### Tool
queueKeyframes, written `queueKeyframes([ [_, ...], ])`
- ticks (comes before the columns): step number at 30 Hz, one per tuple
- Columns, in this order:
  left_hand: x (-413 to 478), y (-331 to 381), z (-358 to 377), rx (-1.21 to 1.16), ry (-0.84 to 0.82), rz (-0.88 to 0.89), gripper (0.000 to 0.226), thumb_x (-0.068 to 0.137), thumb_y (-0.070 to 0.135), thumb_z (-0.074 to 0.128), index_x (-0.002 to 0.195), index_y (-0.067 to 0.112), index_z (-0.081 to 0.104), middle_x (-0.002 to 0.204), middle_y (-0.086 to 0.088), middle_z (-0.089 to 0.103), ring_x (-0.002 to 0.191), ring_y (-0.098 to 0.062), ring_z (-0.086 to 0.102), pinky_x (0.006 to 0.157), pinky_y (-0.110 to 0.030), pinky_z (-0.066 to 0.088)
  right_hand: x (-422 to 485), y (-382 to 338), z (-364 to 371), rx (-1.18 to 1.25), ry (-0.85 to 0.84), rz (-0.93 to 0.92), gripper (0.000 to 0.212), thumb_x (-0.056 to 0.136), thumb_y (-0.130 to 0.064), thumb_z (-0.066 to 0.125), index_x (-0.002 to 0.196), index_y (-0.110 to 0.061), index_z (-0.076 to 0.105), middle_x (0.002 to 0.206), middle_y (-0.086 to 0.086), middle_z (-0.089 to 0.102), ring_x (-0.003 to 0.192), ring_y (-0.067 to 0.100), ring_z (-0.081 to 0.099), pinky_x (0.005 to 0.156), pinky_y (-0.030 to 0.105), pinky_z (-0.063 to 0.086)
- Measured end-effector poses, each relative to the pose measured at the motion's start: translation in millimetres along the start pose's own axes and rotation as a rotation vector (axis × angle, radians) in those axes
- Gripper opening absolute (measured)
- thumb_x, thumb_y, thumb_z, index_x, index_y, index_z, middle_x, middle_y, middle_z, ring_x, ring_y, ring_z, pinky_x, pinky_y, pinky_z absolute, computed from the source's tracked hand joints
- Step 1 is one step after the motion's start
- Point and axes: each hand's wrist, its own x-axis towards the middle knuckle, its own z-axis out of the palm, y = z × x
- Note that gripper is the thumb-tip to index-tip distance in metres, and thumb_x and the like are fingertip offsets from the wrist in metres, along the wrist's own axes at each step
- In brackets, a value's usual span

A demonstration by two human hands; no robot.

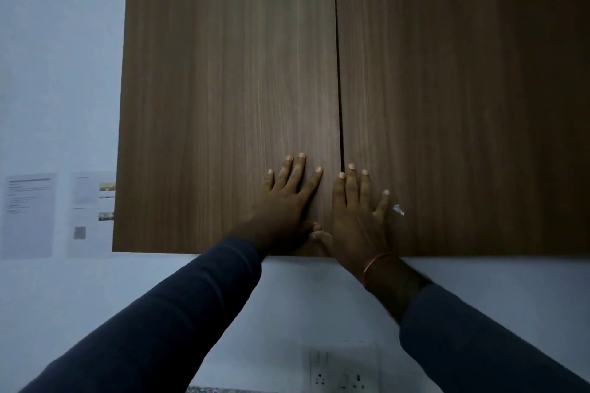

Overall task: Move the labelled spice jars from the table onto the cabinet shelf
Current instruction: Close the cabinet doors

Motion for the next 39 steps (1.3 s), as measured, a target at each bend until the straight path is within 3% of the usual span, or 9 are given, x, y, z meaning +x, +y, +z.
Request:
queueKeyframes([
  [5, 13.1, 4.8, 13.1, -0.023, -0.002, -0.035, 0.111, 0.081, 0.058, 0.062, 0.15, 0.025, -0.019, 0.157, -0.014, -0.028, 0.144, -0.036, -0.025, 0.115, -0.058, -0.002, 7.5, 3.4, 18.3, 0.015, 0.002, 0.047, 0.119, 0.075, -0.069, 0.06, 0.152, -0.018, -0.017, 0.159, 0.019, -0.02, 0.147, 0.04, -0.012, 0.114, 0.066, 0.01],
  [12, 20.4, 4.4, 27.2, -0.073, 0.045, -0.051, 0.114, 0.079, 0.054, 0.066, 0.15, 0.026, -0.018, 0.157, -0.012, -0.028, 0.143, -0.035, -0.025, 0.115, -0.058, -0.003, 7.9, 3.1, 38.9, -0.006, 0.076, 0.065, 0.106, 0.082, -0.065, 0.055, 0.154, -0.012, -0.003, 0.161, 0.023, -0.004, 0.148, 0.041, -0.001, 0.114, 0.065, 0.013],
  [20, 20.0, 5.6, 27.0, -0.08, 0.068, -0.06, 0.116, 0.077, 0.056, 0.068, 0.15, 0.027, -0.018, 0.157, -0.012, -0.028, 0.144, -0.035, -0.024, 0.116, -0.059, 0.0, 7.4, 5.2, 37.4, -0.032, 0.072, 0.047, 0.101, 0.083, -0.066, 0.052, 0.154, -0.014, 0.001, 0.161, 0.022, -0.004, 0.148, 0.041, -0.003, 0.115, 0.064, 0.013],
  [25, 20.3, 3.3, 21.1, -0.089, 0.015, -0.062, 0.116, 0.077, 0.055, 0.068, 0.15, 0.027, -0.018, 0.157, -0.012, -0.029, 0.144, -0.036, -0.024, 0.116, -0.06, 0.001, 10.1, 9.3, 25.3, -0.047, -0.019, 0.006, 0.103, 0.084, -0.067, 0.05, 0.154, -0.018, -0.007, 0.161, 0.018, -0.012, 0.148, 0.038, -0.009, 0.118, 0.058, 0.011],
  [28, 18.4, 6.5, 2.3, -0.127, -0.091, -0.069, 0.117, 0.075, 0.05, 0.073, 0.151, 0.026, -0.013, 0.157, -0.012, -0.028, 0.145, -0.037, -0.021, 0.117, -0.06, 0.006, 9.6, 18.3, 2.3, -0.019, -0.187, -0.024, 0.111, 0.077, -0.062, 0.064, 0.154, -0.025, -0.007, 0.161, 0.012, -0.015, 0.149, 0.035, -0.011, 0.119, 0.056, 0.011],
  [31, 14.4, 14.2, -26.3, -0.169, -0.217, -0.095, 0.112, 0.077, 0.048, 0.072, 0.153, 0.023, -0.006, 0.159, -0.014, -0.019, 0.147, -0.038, -0.01, 0.118, -0.057, 0.012, 8.5, 24.2, -33.1, -0.069, -0.369, -0.029, 0.108, 0.077, -0.059, 0.067, 0.155, -0.026, -0.001, 0.163, 0.01, -0.008, 0.149, 0.033, -0.005, 0.119, 0.058, 0.009],
  [35, -17.7, 27.3, -25.8, -0.19, -0.183, -0.089, 0.102, 0.083, 0.049, 0.064, 0.153, 0.017, -0.003, 0.162, -0.015, -0.005, 0.149, -0.034, -0.001, 0.118, -0.053, 0.011, -11.9, 14.7, -57.5, -0.066, -0.355, -0.061, 0.087, 0.09, -0.049, 0.055, 0.155, -0.021, 0.005, 0.163, 0.01, 0.003, 0.15, 0.03, 0.003, 0.119, 0.056, 0.01],
  [39, -65.5, 29.4, -13.7, -0.18, -0.115, -0.033, 0.092, 0.09, 0.044, 0.057, 0.153, 0.014, -0.004, 0.162, -0.012, -0.005, 0.149, -0.028, -0.004, 0.119, -0.049, 0.005, -48.4, 6.8, -65.1, -0.15, -0.349, -0.095, 0.079, 0.093, -0.052, 0.048, 0.154, -0.019, 0.009, 0.162, 0.01, 0.01, 0.149, 0.029, 0.008, 0.12, 0.053, 0.008],
])
